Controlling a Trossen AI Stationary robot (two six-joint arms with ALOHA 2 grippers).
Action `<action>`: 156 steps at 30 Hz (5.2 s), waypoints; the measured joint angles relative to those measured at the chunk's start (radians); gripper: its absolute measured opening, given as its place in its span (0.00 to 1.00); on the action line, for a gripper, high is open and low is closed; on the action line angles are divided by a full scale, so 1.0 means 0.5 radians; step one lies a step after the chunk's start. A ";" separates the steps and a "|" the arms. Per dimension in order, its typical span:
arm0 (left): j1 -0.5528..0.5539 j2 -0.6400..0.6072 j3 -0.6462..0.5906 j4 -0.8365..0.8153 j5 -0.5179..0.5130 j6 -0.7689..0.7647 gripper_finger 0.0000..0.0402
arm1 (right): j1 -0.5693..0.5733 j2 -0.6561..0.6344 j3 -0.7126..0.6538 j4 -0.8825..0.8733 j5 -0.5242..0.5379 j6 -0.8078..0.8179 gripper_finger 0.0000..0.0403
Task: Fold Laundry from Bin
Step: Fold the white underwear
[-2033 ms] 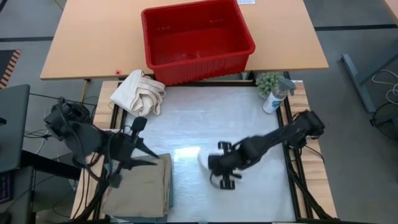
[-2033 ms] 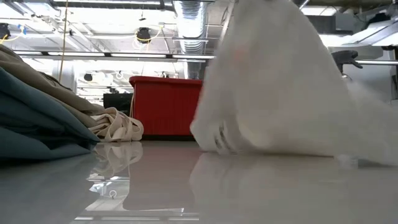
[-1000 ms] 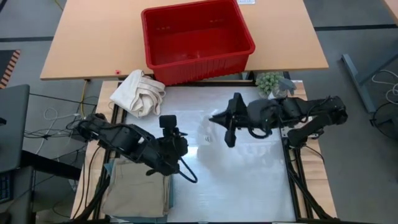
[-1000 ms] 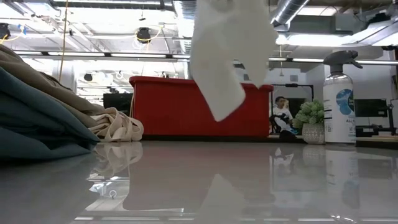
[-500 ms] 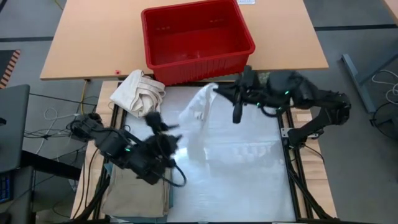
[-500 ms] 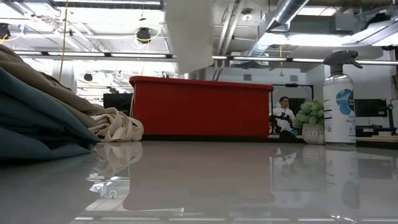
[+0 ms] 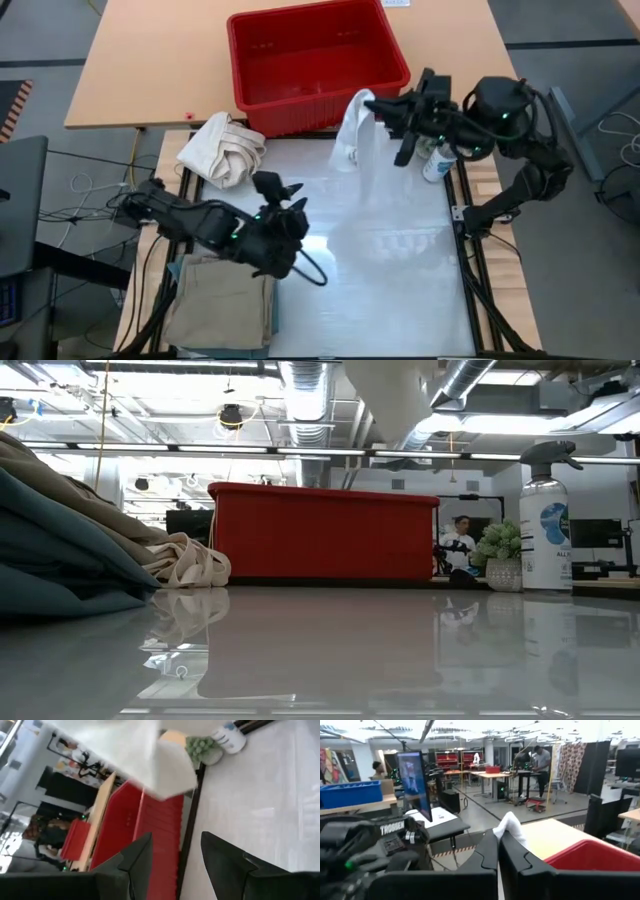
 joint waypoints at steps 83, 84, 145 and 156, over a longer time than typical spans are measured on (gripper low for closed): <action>1.029 -0.753 -1.742 3.418 1.432 1.934 0.33 | -0.106 0.026 0.120 0.224 -0.077 -0.140 0.05; 1.023 -0.749 -1.742 3.396 1.443 1.935 0.33 | -0.106 0.026 0.120 0.226 -0.077 -0.137 0.05; 0.773 -0.799 -1.740 3.941 0.703 2.539 0.00 | -0.062 0.146 0.119 -0.032 -0.320 0.054 0.05; 0.691 -1.112 -1.740 3.251 0.487 2.022 0.00 | -0.166 0.119 0.119 -0.714 0.013 0.243 0.05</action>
